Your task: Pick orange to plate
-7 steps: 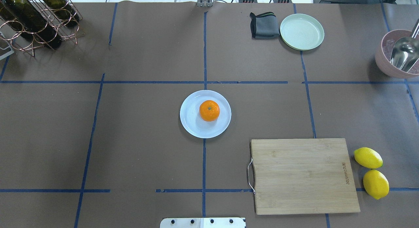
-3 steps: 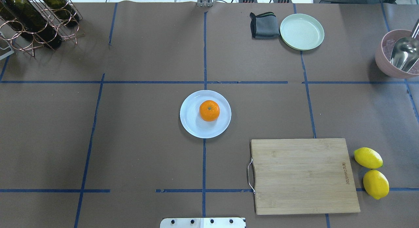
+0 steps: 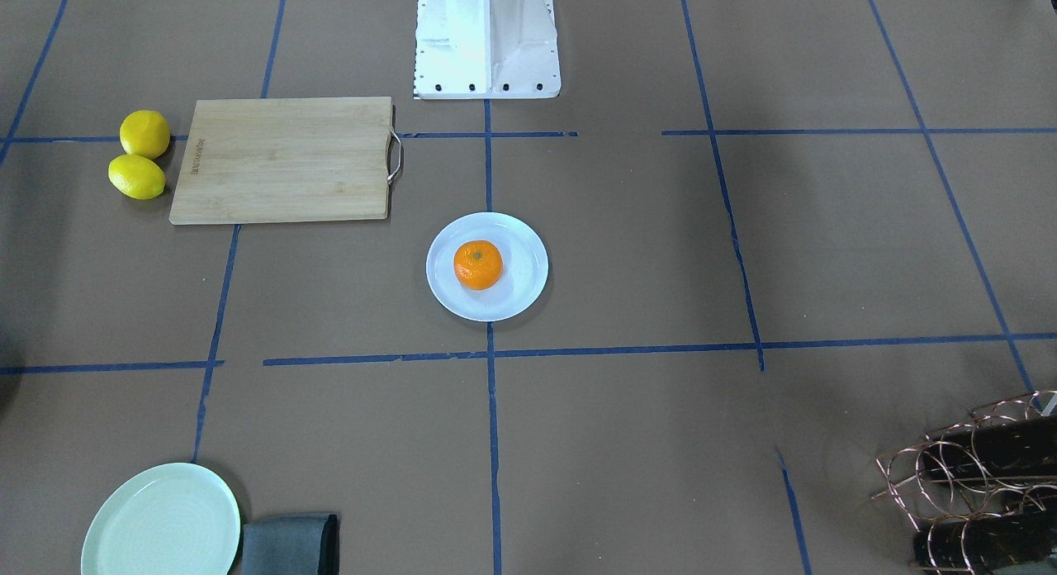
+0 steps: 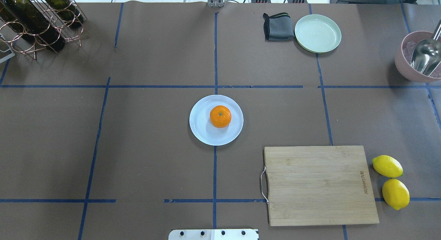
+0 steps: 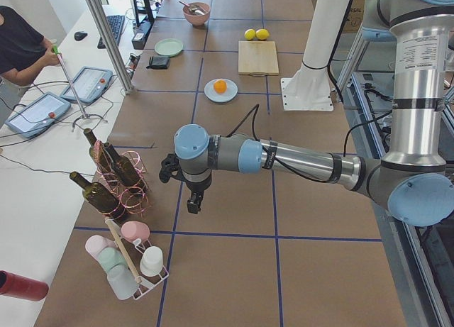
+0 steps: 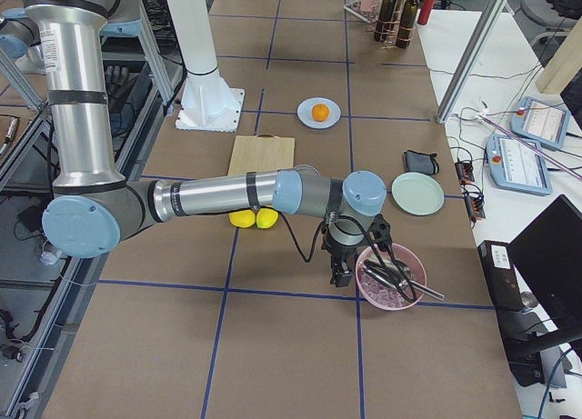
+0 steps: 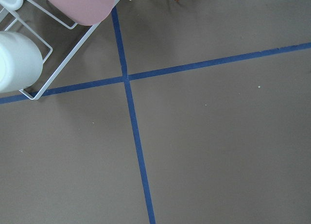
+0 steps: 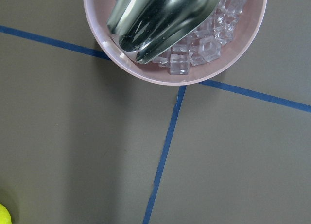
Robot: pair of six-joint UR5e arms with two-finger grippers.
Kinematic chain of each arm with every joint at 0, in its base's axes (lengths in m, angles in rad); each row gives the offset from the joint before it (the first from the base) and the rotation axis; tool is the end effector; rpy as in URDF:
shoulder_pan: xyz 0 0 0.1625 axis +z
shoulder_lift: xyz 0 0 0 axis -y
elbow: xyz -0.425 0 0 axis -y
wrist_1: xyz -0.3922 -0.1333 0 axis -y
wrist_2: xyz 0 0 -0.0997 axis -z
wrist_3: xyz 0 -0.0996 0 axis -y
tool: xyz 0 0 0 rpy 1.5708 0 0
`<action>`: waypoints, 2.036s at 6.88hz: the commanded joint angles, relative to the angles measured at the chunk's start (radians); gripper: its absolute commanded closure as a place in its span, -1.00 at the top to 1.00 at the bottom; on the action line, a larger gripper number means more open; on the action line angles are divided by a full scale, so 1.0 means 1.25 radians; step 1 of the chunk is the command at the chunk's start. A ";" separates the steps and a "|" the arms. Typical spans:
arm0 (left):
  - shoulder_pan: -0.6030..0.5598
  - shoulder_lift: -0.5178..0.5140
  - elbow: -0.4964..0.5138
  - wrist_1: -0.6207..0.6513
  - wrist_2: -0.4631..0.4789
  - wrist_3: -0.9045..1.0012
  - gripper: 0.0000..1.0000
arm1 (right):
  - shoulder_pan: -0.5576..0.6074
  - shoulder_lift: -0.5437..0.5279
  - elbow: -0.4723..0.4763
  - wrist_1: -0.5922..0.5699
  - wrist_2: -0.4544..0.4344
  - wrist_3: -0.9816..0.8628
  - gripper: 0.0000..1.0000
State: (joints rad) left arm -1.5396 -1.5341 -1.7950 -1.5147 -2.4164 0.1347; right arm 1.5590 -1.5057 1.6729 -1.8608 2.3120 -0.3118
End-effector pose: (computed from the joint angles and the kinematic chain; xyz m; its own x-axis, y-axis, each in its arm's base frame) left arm -0.0438 -0.4788 0.5665 0.6498 0.2507 -0.7176 -0.1193 0.9660 0.2295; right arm 0.0601 -0.5051 0.6065 0.6994 -0.2340 0.6754 0.2377 0.9673 0.0890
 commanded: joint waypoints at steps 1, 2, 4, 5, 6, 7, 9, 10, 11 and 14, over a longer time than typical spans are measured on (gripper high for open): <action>-0.003 0.007 0.010 -0.082 -0.002 0.000 1.00 | 0.000 -0.007 0.002 0.002 0.011 0.013 1.00; 0.001 0.000 0.021 -0.082 -0.002 -0.001 1.00 | 0.000 -0.014 -0.001 0.045 0.010 0.070 1.00; 0.004 0.007 0.022 -0.079 0.004 -0.001 1.00 | 0.000 -0.069 -0.012 0.218 0.008 0.250 1.00; 0.007 0.017 0.034 -0.079 0.004 -0.001 1.00 | 0.000 -0.075 -0.015 0.234 0.011 0.262 1.00; 0.013 0.017 0.049 -0.079 0.004 -0.001 1.00 | 0.000 -0.075 -0.014 0.234 0.014 0.262 1.00; 0.013 0.021 0.046 -0.066 0.005 -0.001 1.00 | 0.000 -0.075 -0.012 0.234 0.018 0.260 1.00; 0.012 0.008 0.024 0.030 0.005 -0.001 1.00 | 0.000 -0.077 -0.009 0.234 0.049 0.259 1.00; 0.007 0.000 0.025 0.053 0.005 -0.001 1.00 | 0.000 -0.077 -0.010 0.233 0.055 0.259 1.00; 0.005 0.001 0.033 0.054 0.006 -0.001 1.00 | 0.000 -0.078 -0.010 0.233 0.055 0.259 1.00; 0.002 -0.001 0.050 0.053 0.006 -0.001 1.00 | 0.000 -0.075 -0.011 0.237 0.054 0.259 1.00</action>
State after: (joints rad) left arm -1.5352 -1.5328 -1.7402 -1.4483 -2.4074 0.1335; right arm 1.5586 -1.6007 1.6587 -1.5662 2.3796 0.0123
